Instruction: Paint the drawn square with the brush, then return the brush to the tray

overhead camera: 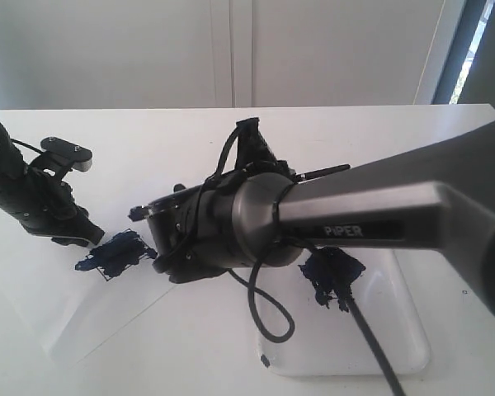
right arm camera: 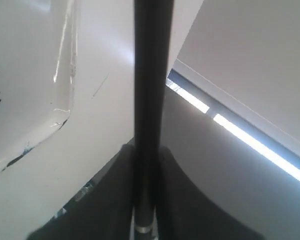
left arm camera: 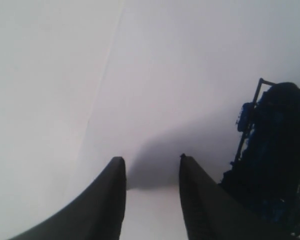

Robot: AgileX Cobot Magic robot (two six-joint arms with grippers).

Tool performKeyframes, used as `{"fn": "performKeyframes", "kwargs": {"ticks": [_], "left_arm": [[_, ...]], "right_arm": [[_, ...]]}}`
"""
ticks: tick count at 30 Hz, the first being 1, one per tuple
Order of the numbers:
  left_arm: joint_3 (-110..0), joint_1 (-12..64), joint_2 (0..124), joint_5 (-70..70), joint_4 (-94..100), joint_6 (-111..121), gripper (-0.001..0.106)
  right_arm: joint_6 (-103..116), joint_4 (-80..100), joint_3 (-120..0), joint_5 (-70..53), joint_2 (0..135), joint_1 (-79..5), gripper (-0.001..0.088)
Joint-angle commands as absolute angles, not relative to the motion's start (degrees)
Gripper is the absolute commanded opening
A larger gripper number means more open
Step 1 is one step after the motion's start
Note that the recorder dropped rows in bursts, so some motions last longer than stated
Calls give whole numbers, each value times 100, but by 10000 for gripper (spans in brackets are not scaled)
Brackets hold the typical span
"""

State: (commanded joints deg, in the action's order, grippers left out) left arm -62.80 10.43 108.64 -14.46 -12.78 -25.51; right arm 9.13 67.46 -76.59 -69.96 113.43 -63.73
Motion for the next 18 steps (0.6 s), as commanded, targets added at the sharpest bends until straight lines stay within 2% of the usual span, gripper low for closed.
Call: {"fn": "performKeyframes", "kwargs": {"ticks": [4, 7, 18], "left_arm": [[-6280, 1043, 10722, -1457, -1278, -2551, 406], [-6280, 1043, 10488, -1457, -1278, -2526, 361], [-6280, 1043, 9324, -2166, -1278, -2382, 2]], "right_arm": [[1063, 5317, -7659, -6996, 11055, -6020, 0], [1075, 4340, -7659, -6996, 10890, -5616, 0], [543, 1653, -7621, -6996, 10103, -4673, 0]]}}
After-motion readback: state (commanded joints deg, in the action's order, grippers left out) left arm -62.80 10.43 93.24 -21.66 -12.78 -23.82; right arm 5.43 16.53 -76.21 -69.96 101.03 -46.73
